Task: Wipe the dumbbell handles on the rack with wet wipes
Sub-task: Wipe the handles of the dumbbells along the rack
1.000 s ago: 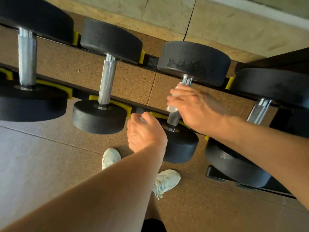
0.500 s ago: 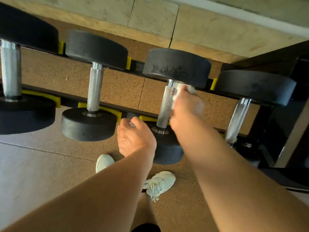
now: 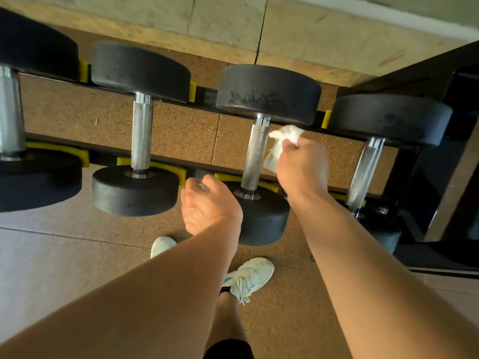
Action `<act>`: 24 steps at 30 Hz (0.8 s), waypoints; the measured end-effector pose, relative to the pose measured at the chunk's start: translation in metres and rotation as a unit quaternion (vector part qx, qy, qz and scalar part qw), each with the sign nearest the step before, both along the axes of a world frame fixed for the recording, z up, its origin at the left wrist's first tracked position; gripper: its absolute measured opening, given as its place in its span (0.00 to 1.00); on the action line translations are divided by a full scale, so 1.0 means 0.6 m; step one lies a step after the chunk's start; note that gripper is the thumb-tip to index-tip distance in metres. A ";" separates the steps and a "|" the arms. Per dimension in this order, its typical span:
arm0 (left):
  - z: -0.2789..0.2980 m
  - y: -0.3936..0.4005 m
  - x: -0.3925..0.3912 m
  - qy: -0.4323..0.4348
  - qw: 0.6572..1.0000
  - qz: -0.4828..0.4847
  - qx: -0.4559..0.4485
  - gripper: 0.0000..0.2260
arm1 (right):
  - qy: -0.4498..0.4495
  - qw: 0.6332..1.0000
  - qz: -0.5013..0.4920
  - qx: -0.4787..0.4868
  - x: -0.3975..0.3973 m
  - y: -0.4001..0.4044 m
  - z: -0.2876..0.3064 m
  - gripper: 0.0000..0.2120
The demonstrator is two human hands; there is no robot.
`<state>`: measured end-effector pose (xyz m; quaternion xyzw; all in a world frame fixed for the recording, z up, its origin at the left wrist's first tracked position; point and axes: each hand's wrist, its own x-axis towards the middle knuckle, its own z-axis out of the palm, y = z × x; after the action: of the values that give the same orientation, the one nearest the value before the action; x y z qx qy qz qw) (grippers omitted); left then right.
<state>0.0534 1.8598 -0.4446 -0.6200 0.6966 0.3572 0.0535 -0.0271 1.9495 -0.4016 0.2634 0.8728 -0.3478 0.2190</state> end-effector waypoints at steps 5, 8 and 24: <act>0.000 0.001 -0.002 0.000 1.000 -0.003 -0.006 0.12 | -0.003 0.971 0.218 0.097 0.054 -0.035 0.011 0.16; -0.002 0.000 -0.002 -0.002 1.000 0.000 -0.008 0.12 | -0.066 0.877 0.464 0.109 0.092 -0.002 0.029 0.11; -0.008 0.000 0.000 0.004 1.000 0.003 -0.015 0.15 | 0.020 0.802 0.593 -0.073 0.036 0.082 -0.025 0.17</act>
<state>0.0532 1.8595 -0.4493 -0.6209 0.7006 0.3492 0.0401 -0.0055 1.9988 -0.4165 -0.3291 0.8346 -0.2183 0.3840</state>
